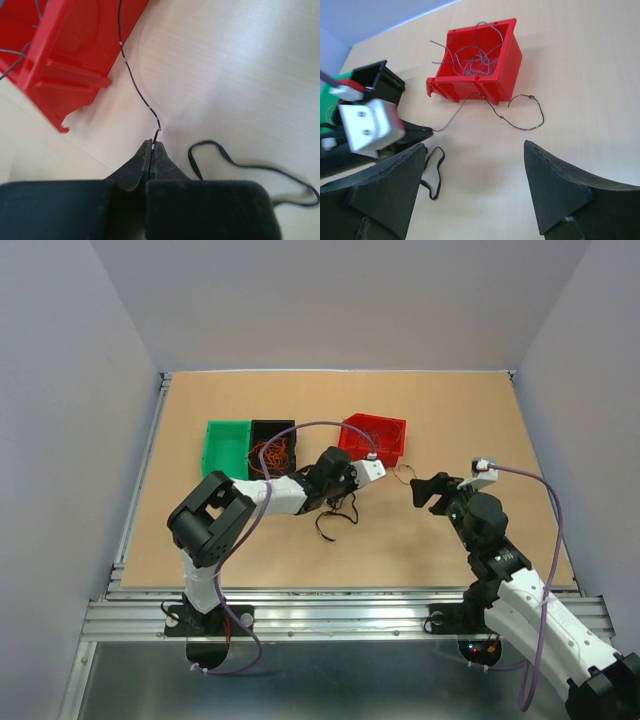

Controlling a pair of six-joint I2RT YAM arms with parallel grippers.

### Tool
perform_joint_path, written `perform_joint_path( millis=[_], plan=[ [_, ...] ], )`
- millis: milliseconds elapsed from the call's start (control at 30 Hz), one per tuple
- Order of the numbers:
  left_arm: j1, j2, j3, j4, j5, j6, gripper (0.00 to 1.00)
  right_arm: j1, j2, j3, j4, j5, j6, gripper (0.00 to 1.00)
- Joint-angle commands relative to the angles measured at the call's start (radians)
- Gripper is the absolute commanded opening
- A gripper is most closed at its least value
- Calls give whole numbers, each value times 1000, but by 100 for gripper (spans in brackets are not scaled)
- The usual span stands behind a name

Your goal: Untangle the cables

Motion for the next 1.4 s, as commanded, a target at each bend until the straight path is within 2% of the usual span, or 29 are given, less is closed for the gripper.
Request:
perform_joint_path(
  millis=[0,200,400,600,700,967,1133,1367],
  plan=[
    [2,-212,-68,60,27,-5,0,5,45,2,33,-42,-5,84],
    [5,-427,-177,81,103,-19,0,5,69,3,58,-72,-2,84],
    [9,-596,-235,87,151,-53,0,5,80,-21,151,-201,-11,84],
    [14,-712,-282,107,211,-74,0,7,195,-84,453,-592,-30,84],
    [15,-711,-280,104,212,-77,0,14,325,-75,561,-640,-36,83],
    [17,-702,-274,98,208,-76,0,160,635,5,766,-628,-110,80],
    [23,-715,-275,97,209,-83,0,280,854,132,799,-491,-165,78],
    [40,-787,-280,93,194,-108,0,315,1161,301,828,-329,-168,72]
  ],
)
